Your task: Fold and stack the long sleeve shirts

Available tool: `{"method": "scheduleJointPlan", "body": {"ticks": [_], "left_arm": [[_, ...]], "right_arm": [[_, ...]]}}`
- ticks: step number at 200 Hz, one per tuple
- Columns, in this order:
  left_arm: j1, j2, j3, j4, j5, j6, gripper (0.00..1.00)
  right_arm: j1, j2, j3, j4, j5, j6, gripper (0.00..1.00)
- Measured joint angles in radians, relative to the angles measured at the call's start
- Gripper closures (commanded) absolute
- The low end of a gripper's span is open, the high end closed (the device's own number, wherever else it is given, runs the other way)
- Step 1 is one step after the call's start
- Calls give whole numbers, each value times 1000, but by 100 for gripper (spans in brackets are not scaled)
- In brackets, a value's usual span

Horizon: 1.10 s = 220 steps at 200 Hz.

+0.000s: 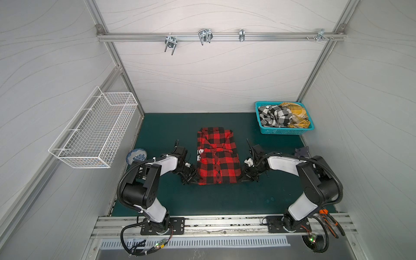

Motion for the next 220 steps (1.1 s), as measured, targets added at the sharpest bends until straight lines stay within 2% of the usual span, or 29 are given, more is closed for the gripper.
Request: {"method": "scheduleJointPlan", "body": {"ticks": [22, 95, 135, 179, 220], "left_arm": [[0, 0, 0, 0, 0, 0, 67], [-4, 15, 0, 3, 2, 11, 84], [-10, 21, 5, -2, -10, 18, 100], [-19, 23, 13, -9, -16, 21, 100], [-38, -29, -3, -12, -53, 23, 100]], "right_arm": [[0, 0, 9, -2, 0, -8, 69], [-16, -3, 15, -11, 20, -35, 71], [-12, 29, 37, -17, 14, -45, 88], [24, 15, 42, -15, 62, -50, 100], [54, -85, 23, -40, 113, -42, 100]]}}
